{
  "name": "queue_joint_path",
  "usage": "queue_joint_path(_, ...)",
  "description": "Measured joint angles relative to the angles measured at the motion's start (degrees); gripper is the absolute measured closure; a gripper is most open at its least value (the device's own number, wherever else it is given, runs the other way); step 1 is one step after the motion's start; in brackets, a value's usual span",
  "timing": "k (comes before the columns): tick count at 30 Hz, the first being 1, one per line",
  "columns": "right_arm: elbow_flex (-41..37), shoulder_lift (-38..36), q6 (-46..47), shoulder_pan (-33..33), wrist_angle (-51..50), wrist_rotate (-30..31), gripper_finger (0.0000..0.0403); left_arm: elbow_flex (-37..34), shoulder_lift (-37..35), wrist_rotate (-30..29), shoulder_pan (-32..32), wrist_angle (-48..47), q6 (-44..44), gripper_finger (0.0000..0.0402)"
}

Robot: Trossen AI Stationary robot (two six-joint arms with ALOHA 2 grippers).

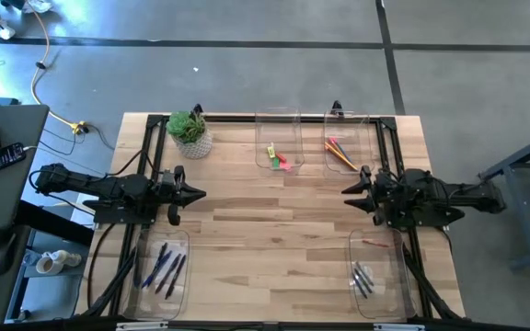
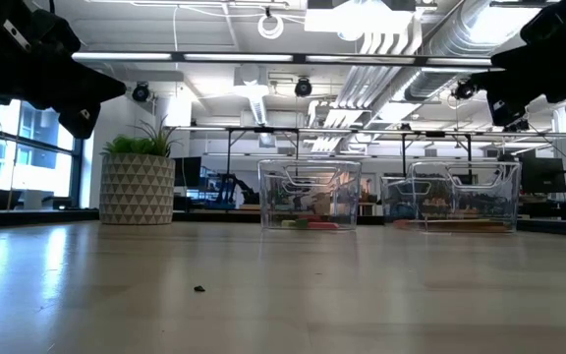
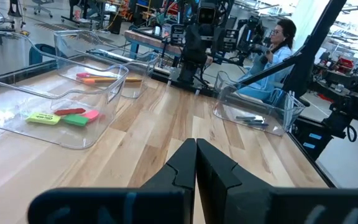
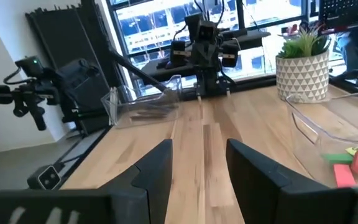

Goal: Sort crayons/erasers/pens/pencils in bins
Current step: Return to Home Position

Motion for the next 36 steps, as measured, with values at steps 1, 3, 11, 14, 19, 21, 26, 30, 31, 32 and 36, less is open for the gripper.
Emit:
queue_joint_path(1, 0.0, 0.0, -0.1, 0.0, 0.0, 0.3, 0.0258, 0.0, 0.0, 0.0, 0.0, 0.0, 0.0, 0.0401)
queue_joint_path(3, 0.0, 0.0, -0.4, 0.0, -0.5, 0.3, 0.0258, 0.0, 0.0, 0.0, 0.0, 0.0, 0.0, 0.0401)
queue_joint_path(11, -2.1, 0.1, 0.3, 0.0, 2.9, 0.7, 0.0258, 0.0, 0.0, 0.0, 0.0, 0.0, 0.0, 0.0401)
queue_joint_path(14, -2.1, 0.1, 0.1, 0.0, 2.9, 0.8, 0.0258, 0.0, 0.0, 0.0, 0.0, 0.0, 0.0, 0.0401)
queue_joint_path(19, -2.1, 0.1, 0.5, 0.0, 2.7, 3.7, 0.0258, 0.0, 0.0, 0.0, 0.0, 0.0, 0.0, 0.0401)
queue_joint_path(21, -2.1, 0.1, 0.5, 0.0, 2.5, 4.3, 0.0258, 0.0, 0.0, 0.0, 0.0, 0.0, 0.0, 0.0401)
queue_joint_path(26, -2.1, 0.1, 1.5, 0.0, 2.4, 4.4, 0.0258, 0.0, 0.0, 0.0, 0.0, 0.0, 0.0, 0.0401)
queue_joint_path(30, -2.1, 0.1, 1.6, 0.0, 2.4, 4.4, 0.0258, 0.0, 0.0, 0.0, 0.0, 0.0, 0.0, 0.0401)
queue_joint_path(31, -2.1, 0.1, 1.6, 0.0, 2.4, 4.4, 0.0258, 0.0, 0.0, 0.0, 0.0, 0.0, 0.0, 0.0401)
queue_joint_path(32, -2.1, 0.1, 1.6, 0.0, 2.4, 4.4, 0.0258, 0.0, 0.0, 0.0, 0.0, 0.0, 0.0, 0.0401)
queue_joint_path(36, -2.1, 0.1, 1.6, 0.0, 2.4, 4.4, 0.0258, 0.0, 0.0, 0.0, 0.0, 0.0, 0.0, 0.0401)
